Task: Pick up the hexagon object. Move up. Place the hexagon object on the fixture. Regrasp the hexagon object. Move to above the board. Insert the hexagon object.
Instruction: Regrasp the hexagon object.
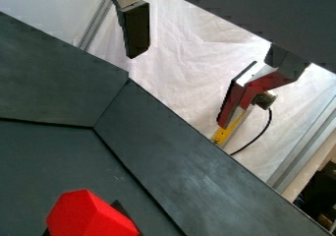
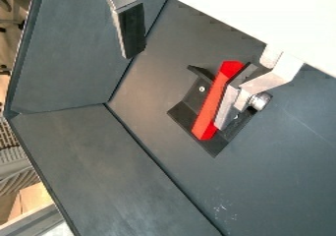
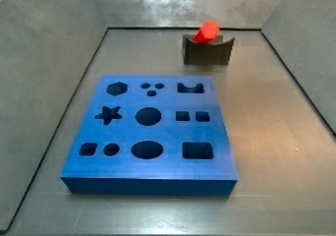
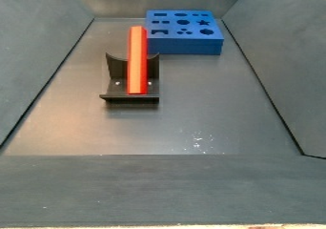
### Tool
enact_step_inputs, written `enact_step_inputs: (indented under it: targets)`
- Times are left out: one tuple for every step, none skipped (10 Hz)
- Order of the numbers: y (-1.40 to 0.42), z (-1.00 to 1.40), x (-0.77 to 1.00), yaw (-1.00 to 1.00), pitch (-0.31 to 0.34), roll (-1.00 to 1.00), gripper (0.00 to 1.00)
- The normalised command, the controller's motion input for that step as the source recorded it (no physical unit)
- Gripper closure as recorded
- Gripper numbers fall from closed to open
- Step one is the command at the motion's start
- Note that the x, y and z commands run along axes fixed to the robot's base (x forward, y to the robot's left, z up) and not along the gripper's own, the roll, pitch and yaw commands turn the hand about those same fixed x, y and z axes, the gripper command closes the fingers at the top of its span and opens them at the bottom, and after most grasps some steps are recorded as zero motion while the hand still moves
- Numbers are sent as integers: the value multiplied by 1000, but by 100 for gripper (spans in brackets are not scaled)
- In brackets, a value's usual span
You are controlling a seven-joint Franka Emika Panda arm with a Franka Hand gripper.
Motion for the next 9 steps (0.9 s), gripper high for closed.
enact_step_inputs:
  targets:
    - [-47, -22, 265, 97, 72, 134, 0]
    - [-47, -22, 265, 97, 72, 134, 0]
    - [-46, -22, 264, 97, 73, 134, 0]
    - [-46, -22, 264, 97, 73, 134, 0]
    - [-46, -22, 264, 97, 73, 134, 0]
    - [-46, -22, 264, 97, 73, 134, 0]
    - [-46, -22, 264, 97, 73, 134, 0]
    - [-46, -22, 264, 97, 73, 134, 0]
    - [-46, -22, 264, 97, 73, 134, 0]
